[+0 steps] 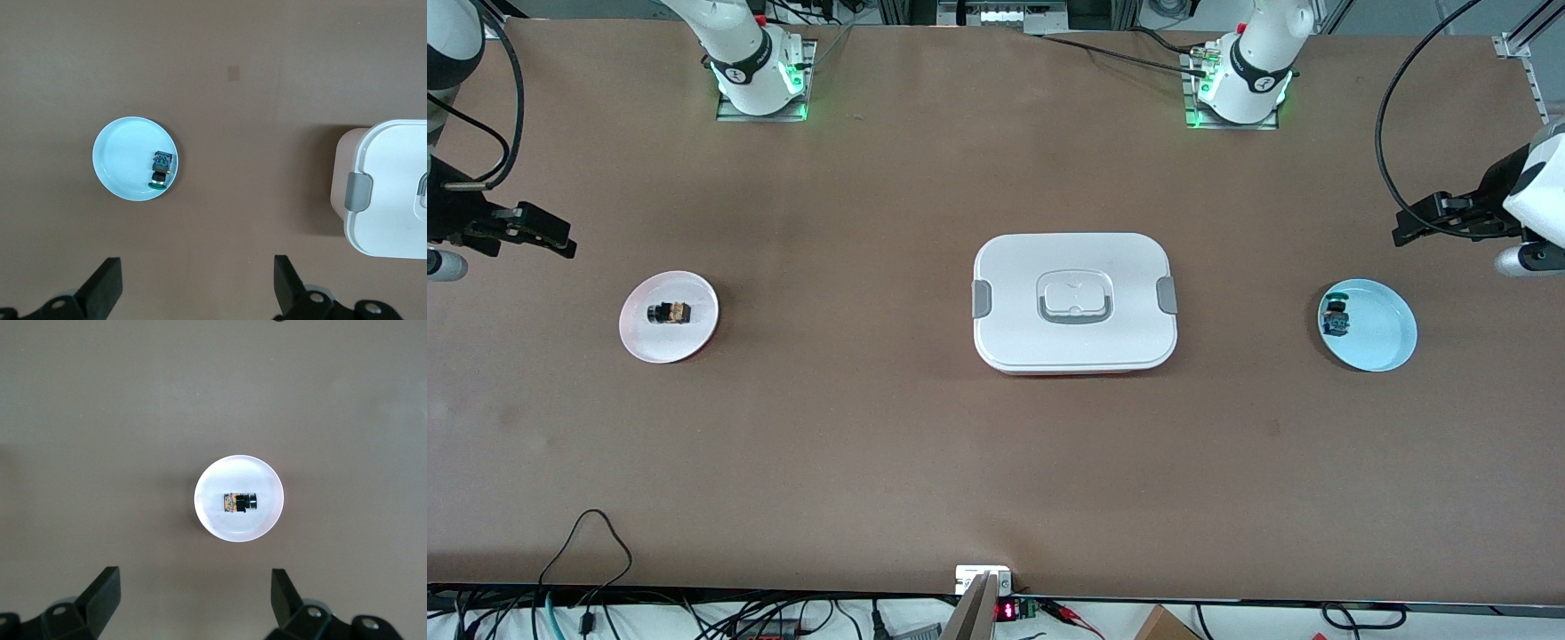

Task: Transfer orange switch to right arm and place

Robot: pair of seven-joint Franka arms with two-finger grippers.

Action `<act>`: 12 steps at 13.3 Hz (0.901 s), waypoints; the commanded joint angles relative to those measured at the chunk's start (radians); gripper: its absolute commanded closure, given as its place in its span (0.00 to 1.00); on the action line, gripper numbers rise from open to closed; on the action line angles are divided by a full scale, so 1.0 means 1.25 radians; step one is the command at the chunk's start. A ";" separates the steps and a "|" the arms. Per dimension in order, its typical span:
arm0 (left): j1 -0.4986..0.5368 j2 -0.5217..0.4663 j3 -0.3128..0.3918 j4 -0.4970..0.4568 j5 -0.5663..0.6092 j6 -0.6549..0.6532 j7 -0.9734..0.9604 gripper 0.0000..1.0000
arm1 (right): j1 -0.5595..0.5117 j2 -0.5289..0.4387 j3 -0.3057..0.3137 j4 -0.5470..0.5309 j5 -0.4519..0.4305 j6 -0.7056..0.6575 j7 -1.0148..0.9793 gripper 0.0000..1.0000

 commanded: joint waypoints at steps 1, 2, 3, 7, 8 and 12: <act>0.003 -0.001 -0.006 0.018 0.013 -0.012 -0.010 0.00 | 0.005 -0.019 0.002 0.001 -0.003 -0.038 -0.002 0.00; 0.004 -0.001 -0.007 0.018 0.013 -0.011 -0.010 0.00 | 0.007 -0.021 0.002 0.004 -0.003 -0.043 0.001 0.00; 0.003 -0.001 -0.007 0.017 0.014 -0.011 -0.010 0.00 | 0.006 -0.022 0.002 0.009 -0.003 -0.061 0.002 0.00; -0.005 -0.003 -0.027 0.017 0.019 -0.013 -0.011 0.00 | 0.004 -0.022 -0.004 0.017 -0.003 -0.088 0.006 0.00; -0.005 -0.005 -0.029 0.017 0.019 -0.013 -0.012 0.00 | 0.004 -0.022 -0.003 0.017 -0.003 -0.088 0.006 0.00; -0.006 -0.008 -0.030 0.017 0.019 -0.035 -0.012 0.00 | 0.001 -0.022 -0.004 0.017 -0.003 -0.088 0.006 0.00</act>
